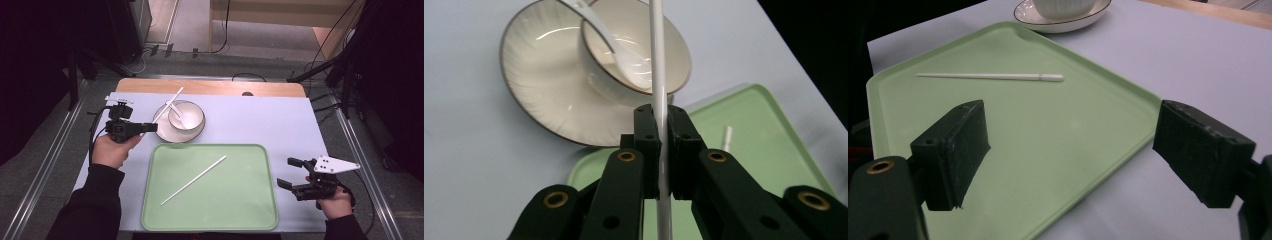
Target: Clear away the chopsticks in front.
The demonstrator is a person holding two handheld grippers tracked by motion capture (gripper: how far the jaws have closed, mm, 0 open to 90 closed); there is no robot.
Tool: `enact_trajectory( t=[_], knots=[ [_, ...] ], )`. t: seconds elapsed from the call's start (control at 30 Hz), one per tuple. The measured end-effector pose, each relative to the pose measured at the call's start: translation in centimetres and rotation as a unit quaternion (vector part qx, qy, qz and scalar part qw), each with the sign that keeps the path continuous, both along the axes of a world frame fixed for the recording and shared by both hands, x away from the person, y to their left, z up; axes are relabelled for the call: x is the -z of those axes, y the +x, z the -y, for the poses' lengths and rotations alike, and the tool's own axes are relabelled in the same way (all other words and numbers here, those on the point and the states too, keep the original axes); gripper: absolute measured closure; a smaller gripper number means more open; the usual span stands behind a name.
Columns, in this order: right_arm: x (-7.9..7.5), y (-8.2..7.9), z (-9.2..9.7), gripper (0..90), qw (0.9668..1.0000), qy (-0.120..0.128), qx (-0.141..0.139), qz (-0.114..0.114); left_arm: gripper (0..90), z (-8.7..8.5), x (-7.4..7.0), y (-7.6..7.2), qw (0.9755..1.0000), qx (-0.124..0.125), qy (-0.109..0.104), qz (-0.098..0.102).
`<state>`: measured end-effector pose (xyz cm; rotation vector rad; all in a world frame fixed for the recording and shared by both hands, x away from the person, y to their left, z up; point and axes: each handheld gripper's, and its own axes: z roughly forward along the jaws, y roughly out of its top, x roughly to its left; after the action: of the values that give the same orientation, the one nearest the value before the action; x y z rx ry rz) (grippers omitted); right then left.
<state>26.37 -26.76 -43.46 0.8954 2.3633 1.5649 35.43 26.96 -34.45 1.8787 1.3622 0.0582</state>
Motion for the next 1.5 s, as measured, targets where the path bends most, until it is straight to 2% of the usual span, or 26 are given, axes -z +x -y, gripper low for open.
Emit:
enact_trajectory(
  t=[0.1, 0.23, 0.43, 0.63, 0.7, 0.77, 0.83, 0.93, 1.1, 1.17, 1.2, 1.23, 1.43, 1.5],
  knots=[
    [0.0, 0.1, -0.1, 15.3, 1.0000, -0.001, -0.001, -0.001, 86.3, 0.9, -0.3, -1.0, 0.9998, 0.016, 0.007, 0.007],
    [0.0, 0.1, 0.0, 15.3, 1.0000, 0.000, -0.001, -0.001, 86.3, 1.8, 0.1, -2.5, 0.9993, 0.036, 0.008, 0.006],
    [0.0, 0.1, -0.1, 15.3, 1.0000, 0.000, -0.004, 0.001, 86.3, 2.6, 1.0, -5.0, 0.9980, 0.062, 0.010, 0.007],
    [0.0, 0.1, -0.2, 15.3, 1.0000, -0.003, -0.007, -0.001, 86.3, 3.6, 2.7, -6.8, 0.9960, 0.088, 0.014, -0.007],
    [0.0, 0.1, -0.3, 15.3, 1.0000, -0.004, -0.008, -0.002, 86.3, 3.8, 3.2, -7.0, 0.9954, 0.094, 0.016, -0.011],
    [0.0, 0.1, -0.3, 15.3, 1.0000, -0.004, -0.008, -0.001, 86.3, 3.8, 3.6, -7.2, 0.9951, 0.098, 0.007, -0.011],
    [0.0, 0.1, -0.3, 15.3, 1.0000, -0.003, -0.009, 0.000, 86.3, 3.9, 4.4, -7.4, 0.9935, 0.112, -0.011, -0.022],
    [0.0, 0.2, -0.3, 15.3, 0.9999, -0.003, -0.009, 0.000, 86.3, 4.2, 5.5, -7.5, 0.9922, 0.119, -0.012, -0.037],
    [0.0, 0.2, -0.4, 15.3, 0.9999, -0.003, -0.011, 0.000, 86.2, 4.8, 6.5, -7.6, 0.9915, 0.123, 0.020, -0.037],
    [0.0, 0.2, -0.4, 15.3, 0.9999, -0.002, -0.012, -0.001, 86.2, 5.1, 7.0, -7.6, 0.9893, 0.137, 0.026, -0.041],
    [0.0, 0.2, -0.4, 15.3, 0.9999, -0.002, -0.012, 0.000, 86.2, 5.3, 7.4, -7.6, 0.9868, 0.152, 0.031, -0.046],
    [0.0, 0.2, -0.4, 15.3, 0.9999, -0.003, -0.012, 0.001, 86.2, 5.5, 7.6, -7.6, 0.9857, 0.156, 0.041, -0.048],
    [0.0, 0.2, -0.5, 15.3, 0.9999, -0.003, -0.012, 0.001, 85.9, 5.8, 9.0, -7.2, 0.9840, 0.152, 0.061, -0.070],
    [0.0, 0.3, -0.5, 15.3, 0.9999, -0.004, -0.012, 0.002, 85.9, 5.8, 9.4, -7.1, 0.9838, 0.151, 0.065, -0.072]
  ],
)
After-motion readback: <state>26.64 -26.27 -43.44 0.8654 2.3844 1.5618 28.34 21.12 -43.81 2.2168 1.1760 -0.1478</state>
